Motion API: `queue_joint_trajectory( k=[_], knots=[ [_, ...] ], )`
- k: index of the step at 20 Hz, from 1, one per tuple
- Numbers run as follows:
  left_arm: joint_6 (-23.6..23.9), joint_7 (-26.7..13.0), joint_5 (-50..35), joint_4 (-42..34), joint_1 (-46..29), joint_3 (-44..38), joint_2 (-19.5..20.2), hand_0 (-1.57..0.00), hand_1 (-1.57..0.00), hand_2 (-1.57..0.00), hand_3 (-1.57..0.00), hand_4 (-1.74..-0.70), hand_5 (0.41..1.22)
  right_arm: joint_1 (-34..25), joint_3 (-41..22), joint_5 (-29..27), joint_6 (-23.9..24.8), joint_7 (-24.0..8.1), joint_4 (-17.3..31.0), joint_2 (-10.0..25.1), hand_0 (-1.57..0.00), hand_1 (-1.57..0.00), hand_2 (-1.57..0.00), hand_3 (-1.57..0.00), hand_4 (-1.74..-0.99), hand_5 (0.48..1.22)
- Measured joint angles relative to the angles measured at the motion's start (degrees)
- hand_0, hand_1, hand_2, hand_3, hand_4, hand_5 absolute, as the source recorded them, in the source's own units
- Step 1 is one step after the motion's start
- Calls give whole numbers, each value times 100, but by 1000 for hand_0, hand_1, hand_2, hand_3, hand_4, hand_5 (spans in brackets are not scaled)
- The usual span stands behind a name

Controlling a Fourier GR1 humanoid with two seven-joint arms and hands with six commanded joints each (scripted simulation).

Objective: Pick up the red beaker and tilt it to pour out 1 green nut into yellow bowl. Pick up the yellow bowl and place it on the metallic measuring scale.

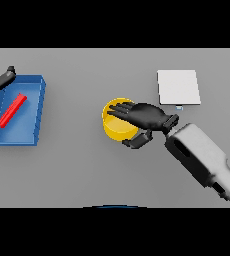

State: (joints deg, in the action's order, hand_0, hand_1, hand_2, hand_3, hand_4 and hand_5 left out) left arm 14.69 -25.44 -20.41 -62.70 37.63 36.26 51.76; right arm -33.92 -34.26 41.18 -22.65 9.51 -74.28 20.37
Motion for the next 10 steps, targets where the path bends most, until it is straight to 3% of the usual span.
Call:
queue_joint_trajectory(
  k=[10],
  knots=[
    [-4, -24, -31, -80, -12, -12, 30, 1, 1, 1, 1, -790, 727, -258, -282, 168, -239, 250, 656, -9, 1, 1, 1, -1, -1281, 702]
  ],
)
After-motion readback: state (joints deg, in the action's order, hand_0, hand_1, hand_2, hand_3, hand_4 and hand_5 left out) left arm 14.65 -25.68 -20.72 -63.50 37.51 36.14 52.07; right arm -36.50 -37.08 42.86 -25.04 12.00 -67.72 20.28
